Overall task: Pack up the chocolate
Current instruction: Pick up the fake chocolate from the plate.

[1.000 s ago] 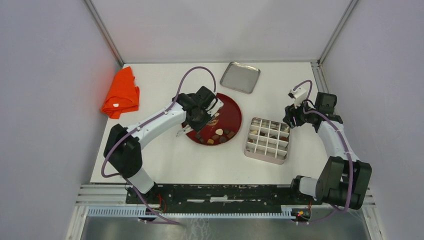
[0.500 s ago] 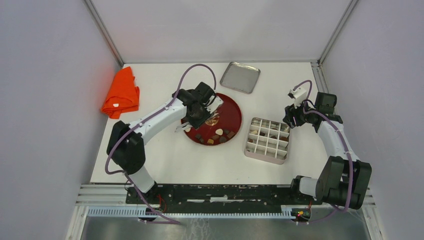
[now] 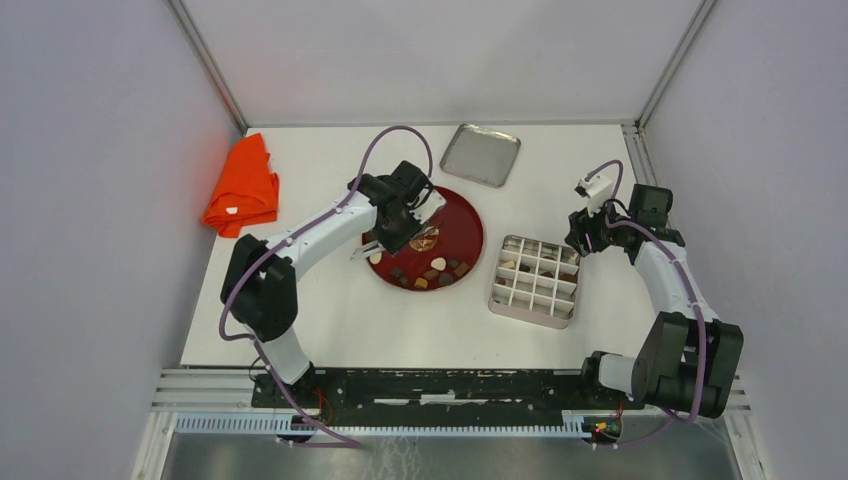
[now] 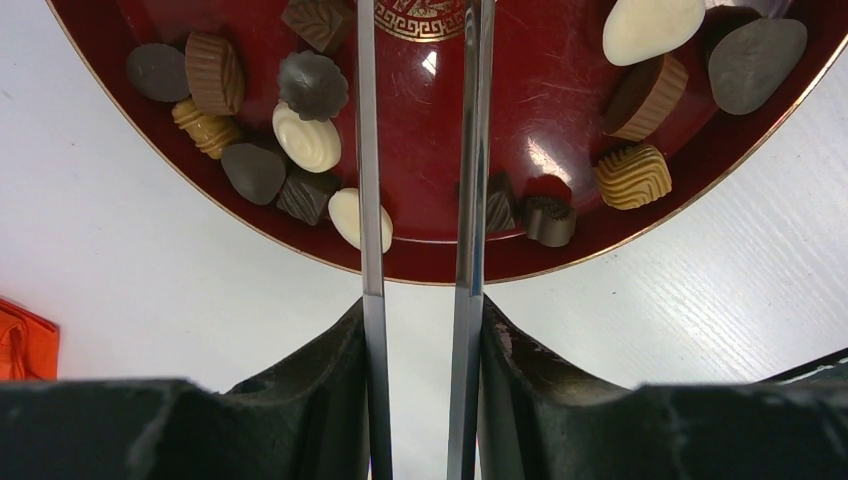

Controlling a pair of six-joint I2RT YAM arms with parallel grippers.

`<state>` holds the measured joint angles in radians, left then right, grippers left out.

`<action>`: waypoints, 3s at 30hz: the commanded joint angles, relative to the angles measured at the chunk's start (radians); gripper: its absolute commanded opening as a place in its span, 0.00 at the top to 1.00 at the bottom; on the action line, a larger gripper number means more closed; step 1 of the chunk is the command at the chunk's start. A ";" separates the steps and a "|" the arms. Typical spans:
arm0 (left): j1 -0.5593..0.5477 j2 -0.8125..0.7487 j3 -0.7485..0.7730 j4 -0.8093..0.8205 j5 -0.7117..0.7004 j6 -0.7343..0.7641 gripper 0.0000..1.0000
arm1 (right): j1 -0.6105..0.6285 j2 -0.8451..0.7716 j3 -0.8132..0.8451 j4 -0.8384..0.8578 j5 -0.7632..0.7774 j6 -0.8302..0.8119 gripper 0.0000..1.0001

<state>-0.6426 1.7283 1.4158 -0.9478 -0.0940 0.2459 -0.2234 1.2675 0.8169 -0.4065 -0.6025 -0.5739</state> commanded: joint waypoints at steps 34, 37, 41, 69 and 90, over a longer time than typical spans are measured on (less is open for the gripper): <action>0.051 0.015 0.022 -0.049 0.105 -0.294 0.60 | 0.004 0.006 0.042 0.002 -0.010 -0.016 0.38; 0.044 0.016 0.014 -0.051 0.102 -0.335 0.63 | 0.004 0.007 0.042 0.001 -0.010 -0.016 0.38; 0.036 0.020 0.009 -0.062 0.104 -0.371 0.64 | 0.004 0.005 0.042 0.001 -0.010 -0.016 0.38; 0.023 -0.028 -0.007 -0.014 0.097 -0.422 0.98 | 0.004 -0.003 0.046 -0.004 -0.021 -0.018 0.38; 0.024 -0.316 -0.258 0.266 0.120 -0.507 0.98 | 0.007 -0.003 0.041 0.001 -0.033 -0.015 0.39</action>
<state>-0.6155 1.5032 1.1721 -0.8028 0.0105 -0.2043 -0.2222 1.2728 0.8173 -0.4137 -0.6102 -0.5751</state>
